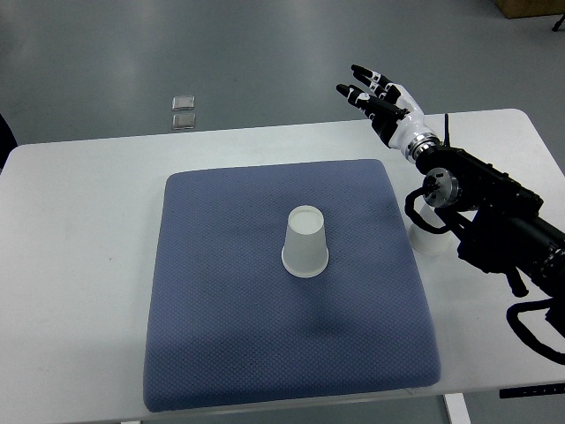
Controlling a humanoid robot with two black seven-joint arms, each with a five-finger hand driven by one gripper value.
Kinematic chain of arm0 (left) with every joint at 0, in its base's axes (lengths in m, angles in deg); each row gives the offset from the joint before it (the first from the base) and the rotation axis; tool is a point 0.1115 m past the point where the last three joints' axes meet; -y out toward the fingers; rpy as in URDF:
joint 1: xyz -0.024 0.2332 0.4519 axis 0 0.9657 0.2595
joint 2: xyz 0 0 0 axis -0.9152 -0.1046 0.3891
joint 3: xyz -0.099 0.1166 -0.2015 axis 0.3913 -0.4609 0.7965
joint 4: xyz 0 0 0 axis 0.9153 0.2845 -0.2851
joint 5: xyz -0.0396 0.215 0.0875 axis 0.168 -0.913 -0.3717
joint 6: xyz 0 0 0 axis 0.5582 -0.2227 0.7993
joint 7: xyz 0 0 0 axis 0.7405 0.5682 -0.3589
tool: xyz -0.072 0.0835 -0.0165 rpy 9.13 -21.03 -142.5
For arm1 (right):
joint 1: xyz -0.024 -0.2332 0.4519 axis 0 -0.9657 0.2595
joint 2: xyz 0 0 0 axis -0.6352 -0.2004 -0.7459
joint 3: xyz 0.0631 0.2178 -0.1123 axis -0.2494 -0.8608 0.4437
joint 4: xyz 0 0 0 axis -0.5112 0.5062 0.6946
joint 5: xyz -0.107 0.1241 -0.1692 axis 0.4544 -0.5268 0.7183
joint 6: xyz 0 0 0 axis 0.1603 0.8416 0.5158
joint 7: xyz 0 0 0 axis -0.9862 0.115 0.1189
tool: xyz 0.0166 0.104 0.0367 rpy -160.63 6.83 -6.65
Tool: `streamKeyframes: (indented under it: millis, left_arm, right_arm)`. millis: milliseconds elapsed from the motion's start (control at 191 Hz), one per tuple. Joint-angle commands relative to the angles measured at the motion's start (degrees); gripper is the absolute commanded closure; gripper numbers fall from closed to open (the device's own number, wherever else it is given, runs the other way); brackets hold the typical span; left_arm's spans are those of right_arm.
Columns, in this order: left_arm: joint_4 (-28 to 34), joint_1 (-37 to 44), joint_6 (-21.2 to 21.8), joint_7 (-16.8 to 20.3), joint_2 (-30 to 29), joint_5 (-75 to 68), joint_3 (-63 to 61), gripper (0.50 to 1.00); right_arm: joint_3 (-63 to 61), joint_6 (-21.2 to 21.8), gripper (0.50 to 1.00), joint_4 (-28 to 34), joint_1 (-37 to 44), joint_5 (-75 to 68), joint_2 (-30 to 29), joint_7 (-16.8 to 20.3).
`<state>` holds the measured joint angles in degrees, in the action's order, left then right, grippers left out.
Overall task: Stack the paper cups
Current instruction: 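Raise the right hand and swing it toward the second paper cup, then lower the open right hand over the paper cup beside the pad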
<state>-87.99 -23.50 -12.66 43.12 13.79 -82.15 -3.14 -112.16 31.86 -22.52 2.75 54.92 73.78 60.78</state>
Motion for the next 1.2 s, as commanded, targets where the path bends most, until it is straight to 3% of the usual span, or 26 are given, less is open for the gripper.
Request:
streamKeyframes:
  millis: [0, 299, 534, 718, 996, 1195]
  left_arm:
    - [-0.1, 0.0, 0.0, 0.0, 0.0, 0.0, 0.0, 0.5]
    - [0.0, 0.0, 0.0, 0.0, 0.0, 0.0, 0.0, 0.5]
    - [0.0, 0.0, 0.0, 0.0, 0.0, 0.0, 0.0, 0.5]
    - [0.0, 0.0, 0.0, 0.0, 0.0, 0.0, 0.0, 0.5]
    - [0.0, 0.0, 0.0, 0.0, 0.0, 0.0, 0.0, 0.5]
    - [0.0, 0.0, 0.0, 0.1, 0.0, 0.0, 0.0, 0.5]
  right_arm:
    - [1.1, -1.4, 0.583, 0.0, 1.7, 0.4, 0.1, 0.1]
    - [10.4, -2.9, 0.583, 0.6, 5.2, 4.2, 7.1, 0.0]
    - [28.1, -1.4, 0.583, 4.8, 9.8, 10.5, 14.7, -0.2]
    - [35.4, 2.5, 0.583, 15.5, 13.2, 20.7, 24.3, -0.1]
    - [37.4, 17.2, 0.583, 21.4, 18.0, 44.8, 33.0, -0.2]
    - [38.3, 19.6, 0.583, 25.8, 18.1, 59.4, 36.4, -0.4]
